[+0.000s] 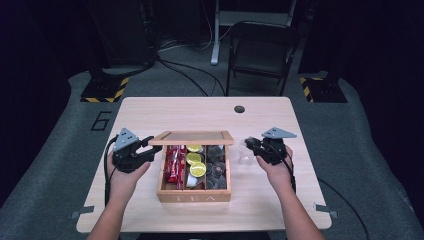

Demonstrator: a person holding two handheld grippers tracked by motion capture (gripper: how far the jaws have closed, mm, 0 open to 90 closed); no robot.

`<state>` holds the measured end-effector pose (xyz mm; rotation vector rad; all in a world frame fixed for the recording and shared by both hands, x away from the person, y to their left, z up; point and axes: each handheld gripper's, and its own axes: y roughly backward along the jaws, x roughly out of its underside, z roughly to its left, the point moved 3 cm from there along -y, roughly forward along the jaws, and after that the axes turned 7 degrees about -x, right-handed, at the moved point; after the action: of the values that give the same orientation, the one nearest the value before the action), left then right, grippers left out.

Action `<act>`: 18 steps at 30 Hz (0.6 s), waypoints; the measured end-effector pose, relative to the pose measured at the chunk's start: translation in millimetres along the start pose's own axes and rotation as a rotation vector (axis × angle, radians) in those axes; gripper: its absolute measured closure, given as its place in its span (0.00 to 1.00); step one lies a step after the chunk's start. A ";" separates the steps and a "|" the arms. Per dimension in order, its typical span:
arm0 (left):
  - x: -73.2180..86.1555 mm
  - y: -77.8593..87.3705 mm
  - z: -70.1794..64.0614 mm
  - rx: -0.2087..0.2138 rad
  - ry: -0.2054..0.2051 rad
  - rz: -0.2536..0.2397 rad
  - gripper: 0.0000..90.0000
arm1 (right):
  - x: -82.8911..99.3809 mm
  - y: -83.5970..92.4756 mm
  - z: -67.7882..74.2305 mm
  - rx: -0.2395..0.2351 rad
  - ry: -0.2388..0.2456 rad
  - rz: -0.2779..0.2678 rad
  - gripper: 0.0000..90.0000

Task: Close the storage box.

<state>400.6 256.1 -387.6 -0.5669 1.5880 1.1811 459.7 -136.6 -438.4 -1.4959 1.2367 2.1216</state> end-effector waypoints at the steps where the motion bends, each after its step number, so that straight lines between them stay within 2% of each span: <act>1: 0.1 0.1 -0.2 -0.001 0.001 0.000 0.63 | 0.4 -0.6 0.1 0.002 -0.002 0.005 0.84; 16: 1.8 0.4 -0.7 -0.002 0.004 0.002 0.63 | 3.8 -10.5 -4.8 0.017 0.013 0.034 0.83; 18: 1.8 0.4 -0.5 -0.001 0.005 0.001 0.63 | 4.9 -11.1 -5.0 0.022 0.000 0.036 0.83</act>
<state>399.4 256.2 -389.1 -0.5703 1.5921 1.1826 467.9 -134.9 -448.6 -1.4756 1.2923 2.1242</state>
